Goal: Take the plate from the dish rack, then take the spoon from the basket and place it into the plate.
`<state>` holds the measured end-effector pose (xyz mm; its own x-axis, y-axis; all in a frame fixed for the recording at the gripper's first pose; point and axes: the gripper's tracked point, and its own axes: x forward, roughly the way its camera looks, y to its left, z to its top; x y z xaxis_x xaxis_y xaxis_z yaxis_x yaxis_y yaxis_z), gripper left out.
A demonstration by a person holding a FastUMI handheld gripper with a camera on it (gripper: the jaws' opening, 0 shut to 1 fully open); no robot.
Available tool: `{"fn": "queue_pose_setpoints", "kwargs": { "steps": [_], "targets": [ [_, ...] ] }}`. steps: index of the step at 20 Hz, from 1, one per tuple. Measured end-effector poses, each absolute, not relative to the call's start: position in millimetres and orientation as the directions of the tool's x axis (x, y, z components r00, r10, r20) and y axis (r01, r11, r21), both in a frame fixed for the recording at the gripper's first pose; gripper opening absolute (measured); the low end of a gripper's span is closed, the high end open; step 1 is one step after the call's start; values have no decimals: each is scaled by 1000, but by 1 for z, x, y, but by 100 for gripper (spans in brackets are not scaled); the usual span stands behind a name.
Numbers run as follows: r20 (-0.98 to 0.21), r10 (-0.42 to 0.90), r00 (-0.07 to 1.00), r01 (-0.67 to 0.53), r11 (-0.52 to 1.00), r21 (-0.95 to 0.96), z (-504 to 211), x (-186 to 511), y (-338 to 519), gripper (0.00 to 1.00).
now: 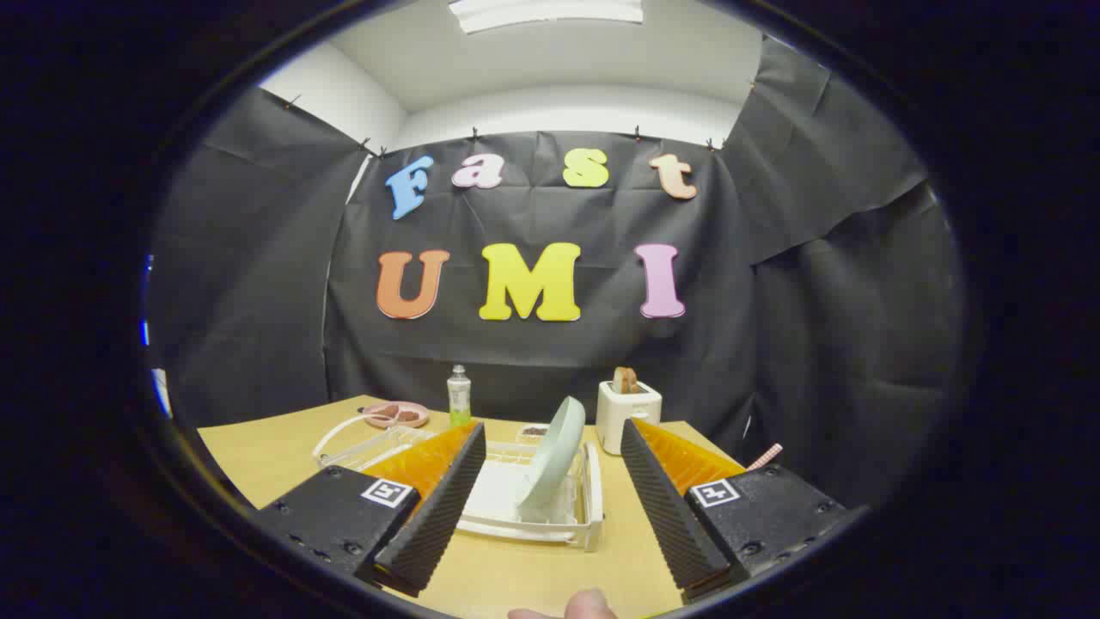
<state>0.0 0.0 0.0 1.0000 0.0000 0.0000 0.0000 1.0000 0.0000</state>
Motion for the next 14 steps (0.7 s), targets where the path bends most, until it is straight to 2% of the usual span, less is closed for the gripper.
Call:
{"fn": "queue_pose_setpoints", "kwargs": {
  "steps": [14],
  "targets": [
    [-35, 5, 999, -4, 1000, 27, -12, 7, 7, 100]
  ]
}}
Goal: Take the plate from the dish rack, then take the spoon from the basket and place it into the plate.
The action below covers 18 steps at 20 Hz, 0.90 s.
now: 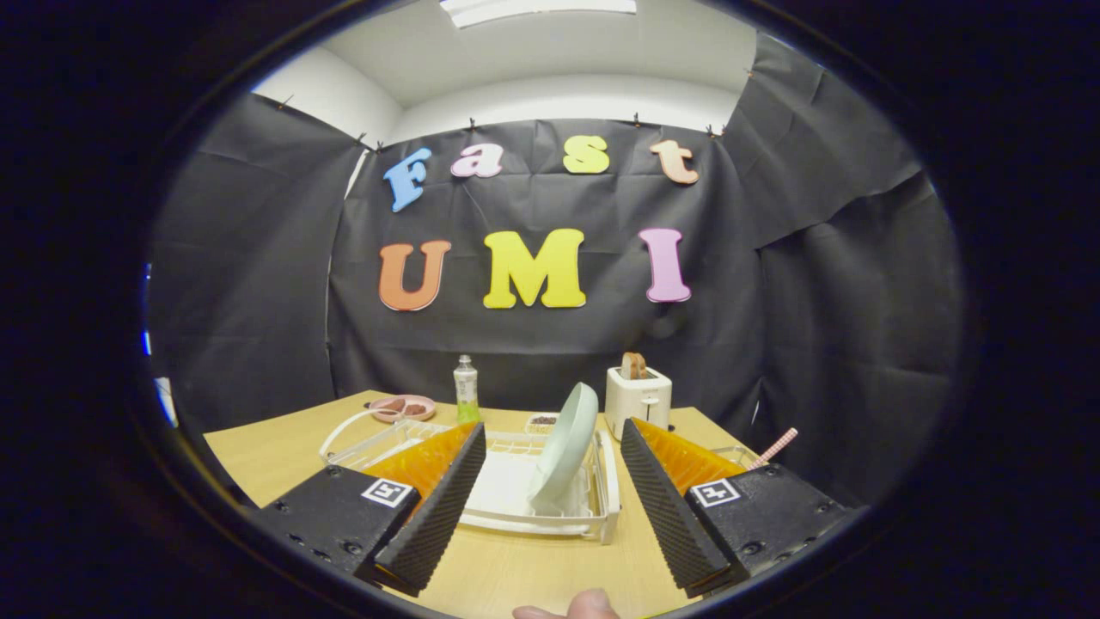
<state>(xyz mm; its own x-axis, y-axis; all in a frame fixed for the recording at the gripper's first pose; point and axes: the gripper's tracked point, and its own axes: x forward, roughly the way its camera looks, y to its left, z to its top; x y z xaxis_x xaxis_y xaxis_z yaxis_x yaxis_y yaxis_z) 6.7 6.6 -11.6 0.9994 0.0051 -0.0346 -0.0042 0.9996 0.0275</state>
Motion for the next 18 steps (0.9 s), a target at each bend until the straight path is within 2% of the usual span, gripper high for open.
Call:
{"fn": "queue_pose_setpoints", "kwargs": {
  "steps": [13, 18],
  "targets": [
    [-69, -26, 997, 28, 999, 19, -21, 17, -3, 100],
    [-112, -33, 993, 37, 999, 32, -27, 45, -9, 100]
  ]
}}
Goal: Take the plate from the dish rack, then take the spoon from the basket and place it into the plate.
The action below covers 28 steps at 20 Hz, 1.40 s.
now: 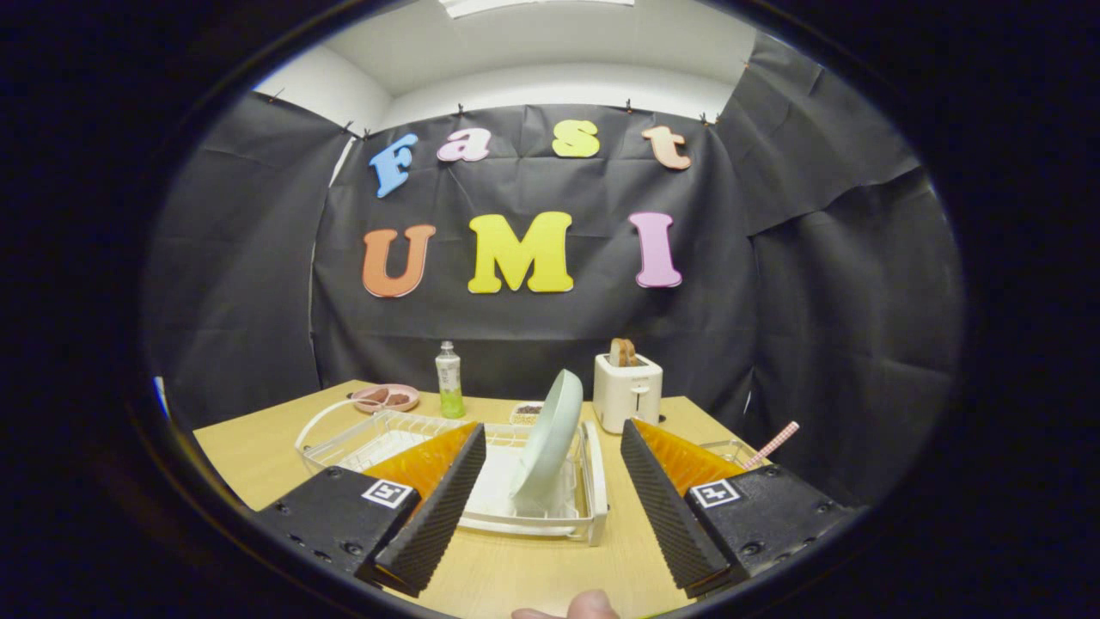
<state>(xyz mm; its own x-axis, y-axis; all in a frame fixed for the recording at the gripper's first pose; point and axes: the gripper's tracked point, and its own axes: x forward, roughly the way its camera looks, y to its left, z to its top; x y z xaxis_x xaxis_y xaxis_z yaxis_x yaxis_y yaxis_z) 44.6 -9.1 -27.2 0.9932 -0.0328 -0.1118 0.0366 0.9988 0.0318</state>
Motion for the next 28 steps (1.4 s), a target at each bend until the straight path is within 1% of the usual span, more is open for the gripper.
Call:
{"fn": "queue_pose_setpoints", "kwargs": {
  "steps": [3, 7, 10, 14, 17, 19, 22, 25, 26, 28],
  "targets": [
    [-176, -37, 984, 49, 997, 63, -21, 78, -15, 100],
    [-327, -28, 944, 64, 993, 97, -21, 127, -23, 100],
    [-410, -28, 911, 62, 996, 71, -25, 157, -28, 100],
    [-506, -13, 862, 59, 995, 75, -32, 194, -27, 100],
    [-595, 3, 804, 78, 991, 110, -46, 209, -24, 100],
    [-626, 9, 779, 94, 987, 131, -53, 215, -23, 92],
    [-662, 13, 750, 110, 983, 145, -62, 221, -23, 75],
    [-682, 28, 731, 124, 977, 173, -64, 221, -16, 60],
    [-693, 18, 721, 135, 977, 166, -65, 222, -16, 51],
    [-701, -49, 711, 171, 980, 105, -61, 222, -21, 39]
  ]
}}
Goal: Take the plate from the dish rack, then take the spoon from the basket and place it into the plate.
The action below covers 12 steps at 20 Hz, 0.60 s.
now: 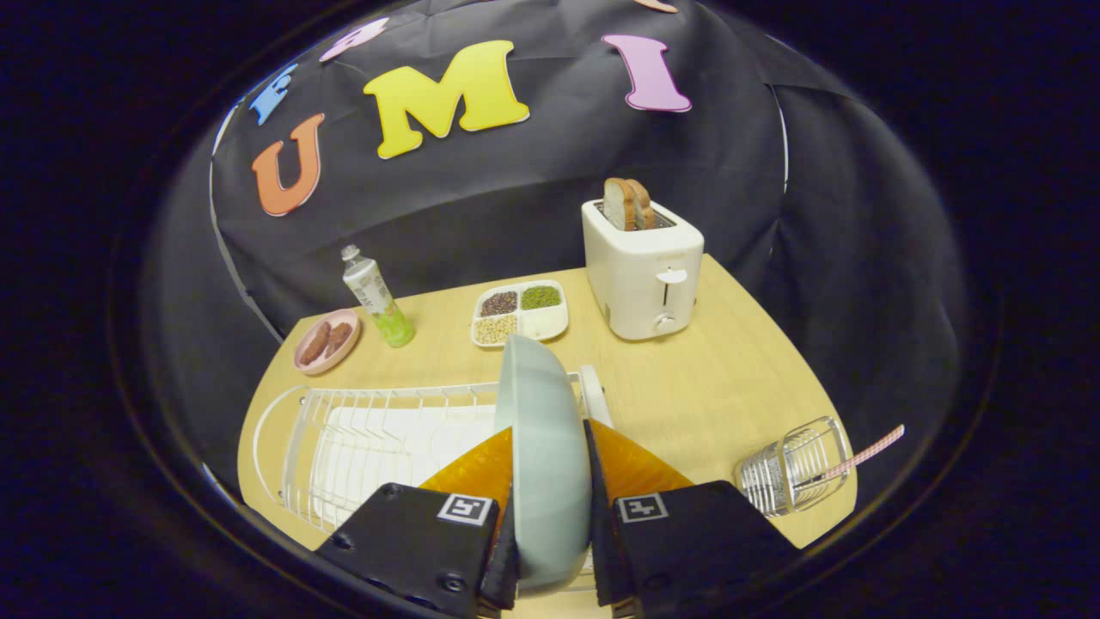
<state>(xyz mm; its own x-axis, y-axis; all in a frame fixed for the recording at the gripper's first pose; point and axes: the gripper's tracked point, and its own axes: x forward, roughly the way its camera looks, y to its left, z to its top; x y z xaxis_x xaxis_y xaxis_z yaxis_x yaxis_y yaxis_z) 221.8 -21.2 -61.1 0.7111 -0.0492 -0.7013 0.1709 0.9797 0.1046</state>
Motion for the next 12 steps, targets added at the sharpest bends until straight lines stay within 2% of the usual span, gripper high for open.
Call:
{"fn": "queue_pose_setpoints", "kwargs": {
  "steps": [5, 9, 12],
  "targets": [
    [-670, -243, 702, 257, 963, -81, -28, 224, -31, 35],
    [-615, -323, 719, 280, 945, -170, -10, 226, -30, 33],
    [-555, -319, 768, 266, 948, -176, 16, 221, -24, 32]
  ]
}}
